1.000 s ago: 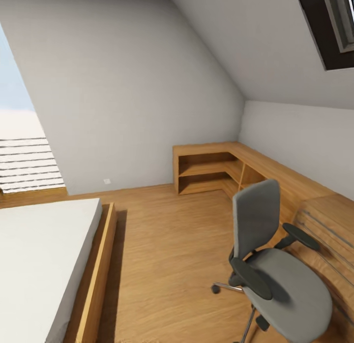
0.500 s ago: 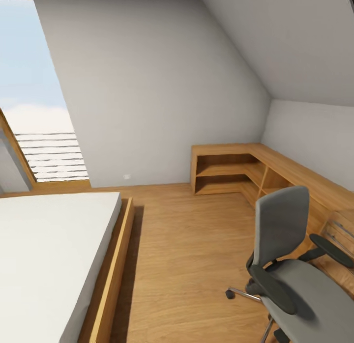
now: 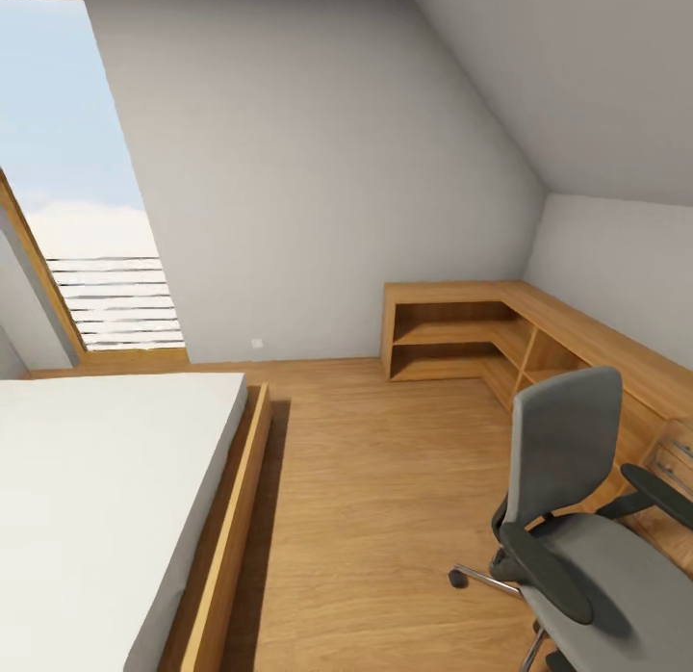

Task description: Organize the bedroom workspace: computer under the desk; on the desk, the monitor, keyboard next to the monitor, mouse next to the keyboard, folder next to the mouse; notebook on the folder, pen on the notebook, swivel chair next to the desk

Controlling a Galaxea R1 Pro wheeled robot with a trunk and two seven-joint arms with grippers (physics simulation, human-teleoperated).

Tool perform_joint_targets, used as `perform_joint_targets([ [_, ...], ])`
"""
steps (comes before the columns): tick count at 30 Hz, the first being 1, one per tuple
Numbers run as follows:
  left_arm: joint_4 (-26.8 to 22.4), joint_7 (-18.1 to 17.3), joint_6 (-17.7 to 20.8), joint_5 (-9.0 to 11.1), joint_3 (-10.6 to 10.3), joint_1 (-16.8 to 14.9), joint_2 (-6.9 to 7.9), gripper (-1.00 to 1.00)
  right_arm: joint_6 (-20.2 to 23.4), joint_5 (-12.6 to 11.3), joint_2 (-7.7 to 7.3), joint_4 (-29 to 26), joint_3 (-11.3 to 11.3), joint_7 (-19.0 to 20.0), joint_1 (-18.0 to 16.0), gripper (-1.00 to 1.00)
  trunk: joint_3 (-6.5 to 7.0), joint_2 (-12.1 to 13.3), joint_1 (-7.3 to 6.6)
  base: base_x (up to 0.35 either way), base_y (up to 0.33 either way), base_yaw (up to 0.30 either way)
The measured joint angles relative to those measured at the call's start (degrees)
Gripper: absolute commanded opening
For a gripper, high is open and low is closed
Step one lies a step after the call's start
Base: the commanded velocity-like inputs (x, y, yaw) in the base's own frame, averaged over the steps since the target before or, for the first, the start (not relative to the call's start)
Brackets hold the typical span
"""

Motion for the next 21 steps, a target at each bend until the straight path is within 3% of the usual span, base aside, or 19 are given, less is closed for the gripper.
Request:
perform_joint_targets([
  [2, 2.83, -0.08, -4.93, -0.2, -0.6, -0.02, -0.01, 1.0, 0.29, 0.0, 0.0, 0.0, -0.05, 0.01, -0.03, 1.0, 0.0, 0.0, 0.0, 0.0, 0.0, 0.001],
  [9, 5.03, 0.0, -6.97, -0.82, -0.94, -0.03, -0.17, 1.0, 0.6, -0.11, 0.23, 0.67, -0.04, 0.1, -0.06, 1.0, 0.0, 0.0, 0.0, 0.003, 0.0, 0.0],
  [21, 7.72, -0.06, -5.0, 0.13, -0.57, -0.03, 0.98, 1.0, 0.53, -0.01, 0.94, 0.79, -0.02, 0.16, -0.06, 1.0, 0.0, -0.01, -0.03, 0.244, 0.0, 0.0],
])
